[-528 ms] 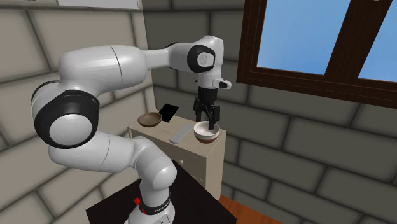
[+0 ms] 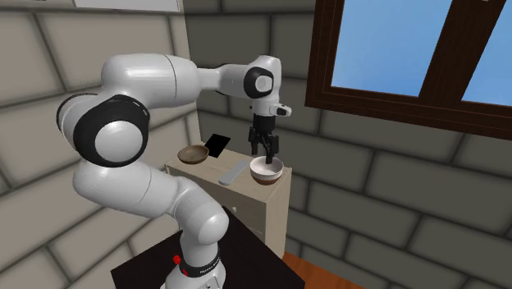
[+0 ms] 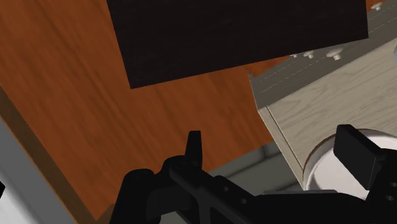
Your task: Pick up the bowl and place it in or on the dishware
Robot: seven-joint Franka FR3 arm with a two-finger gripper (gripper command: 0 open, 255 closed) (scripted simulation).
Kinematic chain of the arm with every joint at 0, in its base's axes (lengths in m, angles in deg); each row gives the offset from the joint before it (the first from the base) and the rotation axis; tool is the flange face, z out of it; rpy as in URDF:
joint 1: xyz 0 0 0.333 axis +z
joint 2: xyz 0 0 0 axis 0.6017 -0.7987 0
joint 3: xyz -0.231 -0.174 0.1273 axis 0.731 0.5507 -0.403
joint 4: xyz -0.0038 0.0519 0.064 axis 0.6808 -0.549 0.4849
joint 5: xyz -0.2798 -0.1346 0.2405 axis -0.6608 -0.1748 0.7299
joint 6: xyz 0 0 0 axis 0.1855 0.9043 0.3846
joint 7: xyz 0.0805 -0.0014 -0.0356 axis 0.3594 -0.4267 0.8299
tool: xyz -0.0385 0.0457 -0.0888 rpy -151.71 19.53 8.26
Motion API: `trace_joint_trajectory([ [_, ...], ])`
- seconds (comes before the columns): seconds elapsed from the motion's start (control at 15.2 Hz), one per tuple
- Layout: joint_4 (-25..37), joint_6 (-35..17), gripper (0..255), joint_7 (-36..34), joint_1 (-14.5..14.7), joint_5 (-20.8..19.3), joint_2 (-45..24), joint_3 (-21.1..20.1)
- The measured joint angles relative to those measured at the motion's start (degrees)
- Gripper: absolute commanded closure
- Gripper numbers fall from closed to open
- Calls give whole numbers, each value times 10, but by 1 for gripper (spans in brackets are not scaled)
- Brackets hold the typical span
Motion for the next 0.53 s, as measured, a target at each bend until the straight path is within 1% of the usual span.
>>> trace_joint_trajectory([
  [0.33,14,-76,0,-60,14,23,-87,-50],
  [0.53,27,-116,0,-92,18,26,-140,-75],
])
